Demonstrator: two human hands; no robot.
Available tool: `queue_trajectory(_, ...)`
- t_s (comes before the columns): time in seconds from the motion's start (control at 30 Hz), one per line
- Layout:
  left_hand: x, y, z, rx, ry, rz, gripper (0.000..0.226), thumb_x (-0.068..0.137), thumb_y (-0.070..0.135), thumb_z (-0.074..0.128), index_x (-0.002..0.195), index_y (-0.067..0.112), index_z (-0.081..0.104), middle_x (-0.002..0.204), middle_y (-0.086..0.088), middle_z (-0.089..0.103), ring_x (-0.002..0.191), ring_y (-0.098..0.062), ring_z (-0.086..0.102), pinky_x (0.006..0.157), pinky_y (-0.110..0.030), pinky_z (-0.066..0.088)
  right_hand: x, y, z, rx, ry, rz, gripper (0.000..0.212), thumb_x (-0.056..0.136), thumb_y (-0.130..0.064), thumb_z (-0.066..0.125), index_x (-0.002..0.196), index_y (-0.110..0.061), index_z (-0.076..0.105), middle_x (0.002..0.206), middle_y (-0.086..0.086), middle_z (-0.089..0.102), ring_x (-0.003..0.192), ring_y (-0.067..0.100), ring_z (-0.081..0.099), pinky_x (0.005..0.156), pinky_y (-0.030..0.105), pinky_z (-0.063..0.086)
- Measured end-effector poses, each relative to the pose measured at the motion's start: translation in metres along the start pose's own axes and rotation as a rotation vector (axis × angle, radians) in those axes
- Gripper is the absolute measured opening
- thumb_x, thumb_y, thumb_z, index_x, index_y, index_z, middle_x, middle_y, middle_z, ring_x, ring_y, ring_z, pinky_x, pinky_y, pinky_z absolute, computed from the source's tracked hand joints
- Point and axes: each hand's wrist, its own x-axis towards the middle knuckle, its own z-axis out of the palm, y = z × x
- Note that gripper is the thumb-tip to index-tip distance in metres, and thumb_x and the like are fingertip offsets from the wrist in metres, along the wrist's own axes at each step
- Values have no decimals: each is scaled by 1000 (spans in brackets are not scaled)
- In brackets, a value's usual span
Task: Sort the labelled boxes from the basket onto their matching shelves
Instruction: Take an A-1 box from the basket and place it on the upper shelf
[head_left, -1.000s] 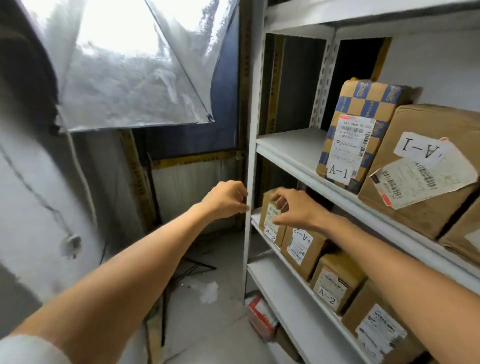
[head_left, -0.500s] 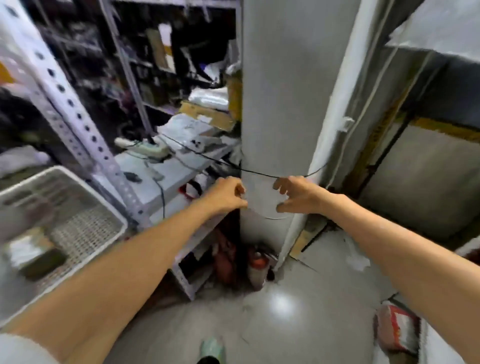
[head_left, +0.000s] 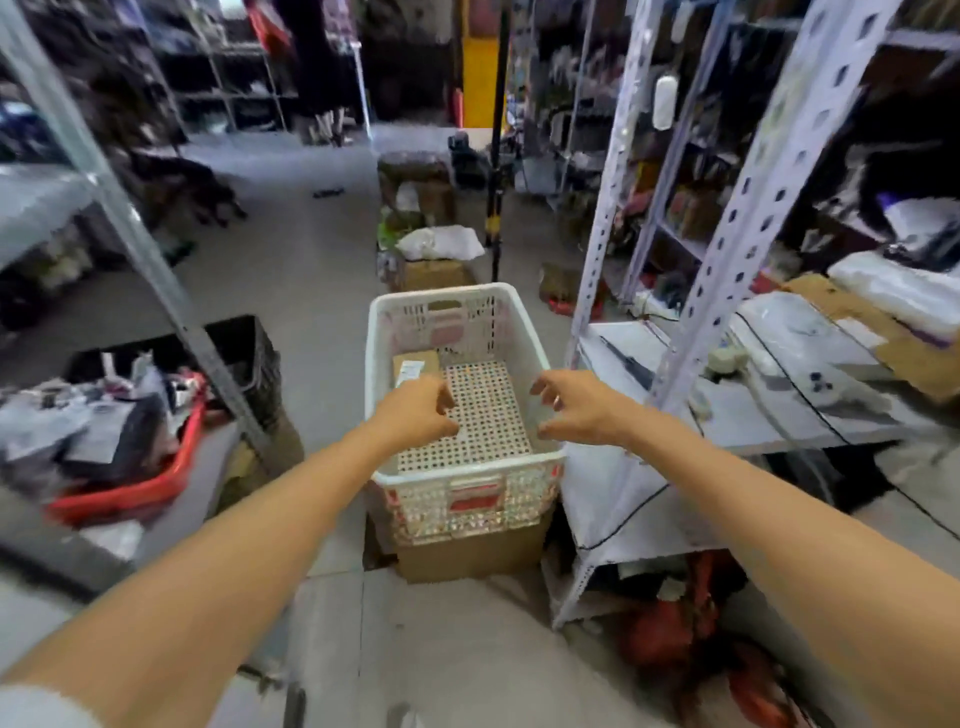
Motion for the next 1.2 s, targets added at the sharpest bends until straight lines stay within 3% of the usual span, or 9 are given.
queue_trajectory(0.33, 83, -118, -4, -126, -44, -137, 35, 83, 21, 66, 115, 7, 62, 111, -9, 65, 102, -24, 61, 86, -37, 51, 157, -33, 47, 51, -146, 41, 51, 84, -24, 68, 128, -9, 48, 122, 12, 55, 105, 25, 54, 89, 41, 50)
queue_trajectory(0.47, 128, -144, 7, -157, -85, -187, 38, 81, 22, 66, 116, 11, 61, 116, -9, 64, 102, -24, 61, 89, -41, 52, 208, -20, 67, 74, -184, 68, 53, 83, -24, 69, 130, -9, 49, 126, 12, 55, 110, 23, 54, 87, 34, 48)
queue_trajectory(0.8, 269, -205, 43, -187, -141, -330, 40, 80, 21, 68, 118, 12, 58, 111, -8, 64, 102, -26, 61, 90, -43, 52, 381, 34, 123, 146, -297, 153, 56, 80, -23, 70, 130, -7, 50, 125, 12, 57, 103, 23, 55, 79, 30, 45)
queue_trajectory(0.93, 332, -228, 56, -158, -139, -373, 34, 78, 17, 67, 110, 14, 58, 101, -8, 64, 94, -28, 62, 84, -43, 54, 447, 57, 149, 173, -346, 204, 55, 81, -24, 70, 130, -8, 49, 125, 11, 57, 99, 20, 54, 75, 26, 39)
queue_trajectory(1.2, 427, -279, 102, -122, -149, -408, 51, 84, 20, 67, 130, 8, 48, 127, -13, 53, 114, -32, 54, 92, -40, 47, 565, 88, 229, 268, -294, 371, 53, 84, -30, 72, 126, -5, 50, 106, 5, 57, 93, 18, 54, 67, 25, 37)
